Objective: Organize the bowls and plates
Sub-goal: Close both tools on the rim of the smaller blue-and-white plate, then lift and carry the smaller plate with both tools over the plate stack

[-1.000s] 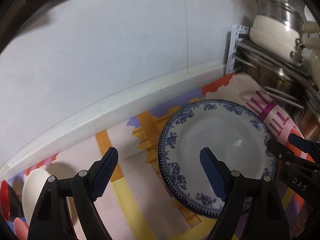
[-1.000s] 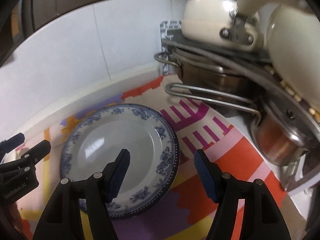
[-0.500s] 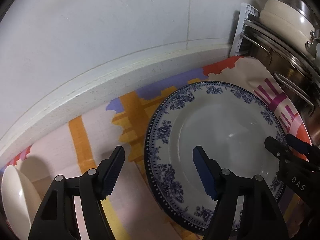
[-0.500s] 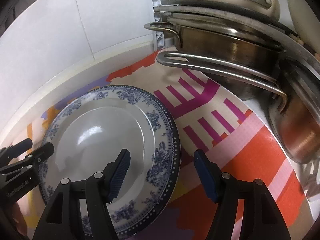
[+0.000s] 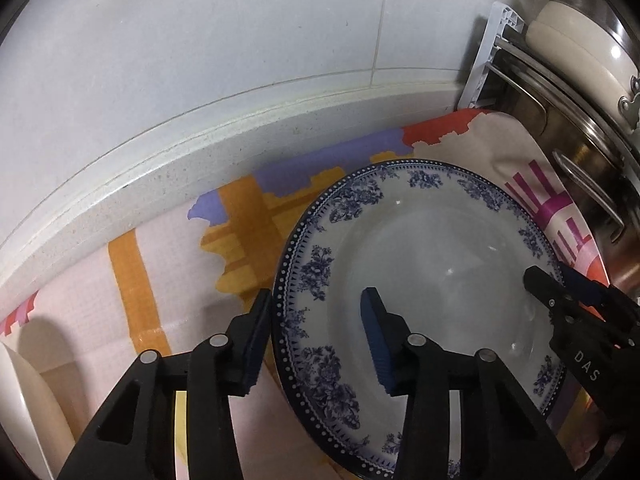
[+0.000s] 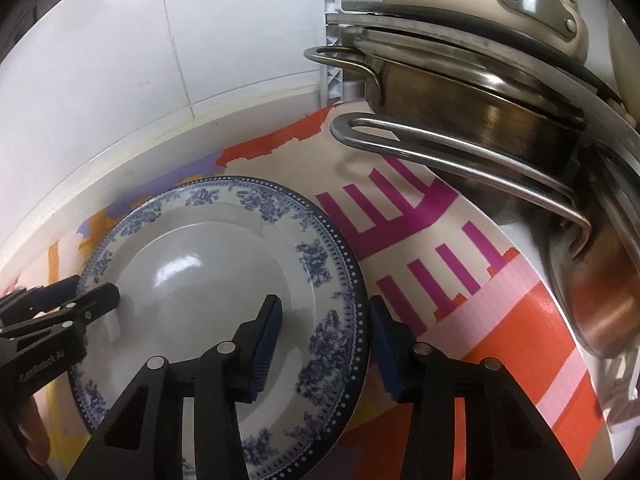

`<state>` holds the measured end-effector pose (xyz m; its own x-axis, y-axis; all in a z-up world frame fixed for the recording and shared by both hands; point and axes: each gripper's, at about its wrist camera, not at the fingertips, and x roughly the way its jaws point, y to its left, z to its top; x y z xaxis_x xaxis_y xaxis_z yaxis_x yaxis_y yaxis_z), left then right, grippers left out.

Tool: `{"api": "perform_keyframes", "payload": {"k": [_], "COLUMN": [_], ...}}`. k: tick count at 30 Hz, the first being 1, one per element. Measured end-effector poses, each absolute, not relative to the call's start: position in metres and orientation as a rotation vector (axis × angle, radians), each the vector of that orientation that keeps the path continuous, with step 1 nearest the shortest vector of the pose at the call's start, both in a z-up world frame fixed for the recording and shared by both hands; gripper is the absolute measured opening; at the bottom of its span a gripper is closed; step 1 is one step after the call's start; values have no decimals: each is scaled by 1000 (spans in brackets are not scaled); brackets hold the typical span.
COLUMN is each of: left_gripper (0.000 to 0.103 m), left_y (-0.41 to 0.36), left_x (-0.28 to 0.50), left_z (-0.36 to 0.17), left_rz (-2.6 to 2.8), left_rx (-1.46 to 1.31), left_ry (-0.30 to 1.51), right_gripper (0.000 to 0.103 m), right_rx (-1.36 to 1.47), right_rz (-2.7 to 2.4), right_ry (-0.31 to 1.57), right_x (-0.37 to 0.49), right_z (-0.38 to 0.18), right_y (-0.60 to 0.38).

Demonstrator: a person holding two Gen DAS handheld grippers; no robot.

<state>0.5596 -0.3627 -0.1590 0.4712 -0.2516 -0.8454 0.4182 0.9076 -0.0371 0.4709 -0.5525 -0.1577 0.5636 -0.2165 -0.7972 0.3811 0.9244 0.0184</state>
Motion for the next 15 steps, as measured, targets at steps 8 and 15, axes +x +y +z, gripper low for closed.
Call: {"api": "perform_keyframes", "payload": {"k": [8, 15], "left_gripper": [36, 36], "left_y": [-358, -353], "left_x": [557, 545], "left_z": [-155, -146], "left_rz": [-393, -396], "left_rx": [189, 194], "left_ry": [1001, 989], "right_gripper": [39, 38], "right_rx": [170, 177], "right_rz": [-369, -370], "right_ry": [914, 905], "right_x": [473, 464], "right_z": [-157, -152], "right_y": [-552, -546]}}
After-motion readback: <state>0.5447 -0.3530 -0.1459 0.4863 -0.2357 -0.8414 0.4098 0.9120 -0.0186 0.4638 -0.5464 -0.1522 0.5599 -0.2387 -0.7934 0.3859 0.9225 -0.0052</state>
